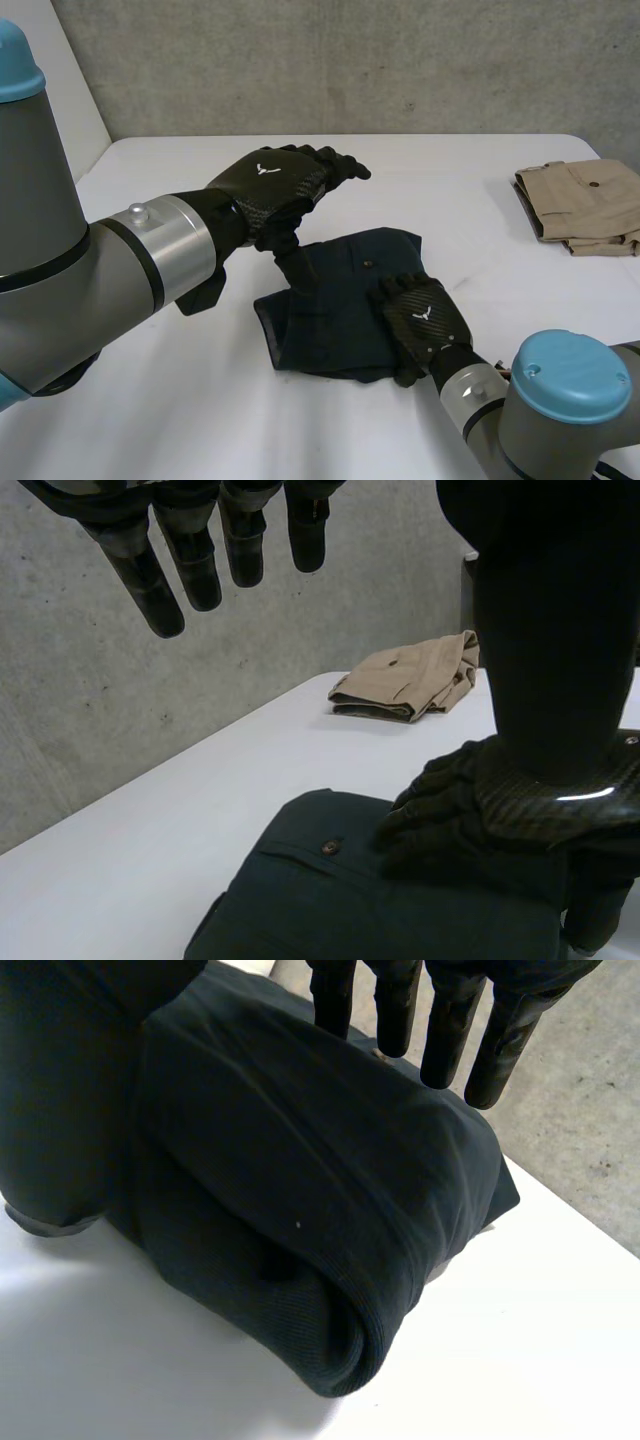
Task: Fold the laundry.
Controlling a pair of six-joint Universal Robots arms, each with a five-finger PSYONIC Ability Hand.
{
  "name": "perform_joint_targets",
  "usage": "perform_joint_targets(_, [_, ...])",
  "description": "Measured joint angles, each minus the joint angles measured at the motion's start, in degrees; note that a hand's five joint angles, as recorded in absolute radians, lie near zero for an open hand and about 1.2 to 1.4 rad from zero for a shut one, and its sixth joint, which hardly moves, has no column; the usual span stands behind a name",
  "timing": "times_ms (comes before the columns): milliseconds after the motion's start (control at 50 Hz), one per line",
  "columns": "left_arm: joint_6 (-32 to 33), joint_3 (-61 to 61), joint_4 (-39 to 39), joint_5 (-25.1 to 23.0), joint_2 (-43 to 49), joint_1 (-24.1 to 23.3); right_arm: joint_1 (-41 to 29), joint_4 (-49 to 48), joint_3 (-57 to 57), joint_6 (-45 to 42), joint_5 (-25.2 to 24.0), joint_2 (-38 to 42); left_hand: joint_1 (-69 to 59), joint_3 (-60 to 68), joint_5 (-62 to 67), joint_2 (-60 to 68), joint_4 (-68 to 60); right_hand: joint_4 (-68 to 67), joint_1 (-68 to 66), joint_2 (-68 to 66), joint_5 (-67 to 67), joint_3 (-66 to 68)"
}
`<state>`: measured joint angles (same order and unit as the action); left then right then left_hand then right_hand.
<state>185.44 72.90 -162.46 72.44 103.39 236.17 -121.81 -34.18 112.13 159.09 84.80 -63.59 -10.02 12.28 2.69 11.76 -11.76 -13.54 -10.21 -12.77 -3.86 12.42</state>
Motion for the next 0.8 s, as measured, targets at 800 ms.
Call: perform_joint_targets(800, [-1.4, 0.2, -1.5, 0.0, 0.5, 0.3, -0.6, -0.9, -21.3, -3.3, 0.3, 13.4, 0.0, 0.0, 0.0, 0.0, 0.0, -51.7, -39.9, -52.6, -44.7, 49.4])
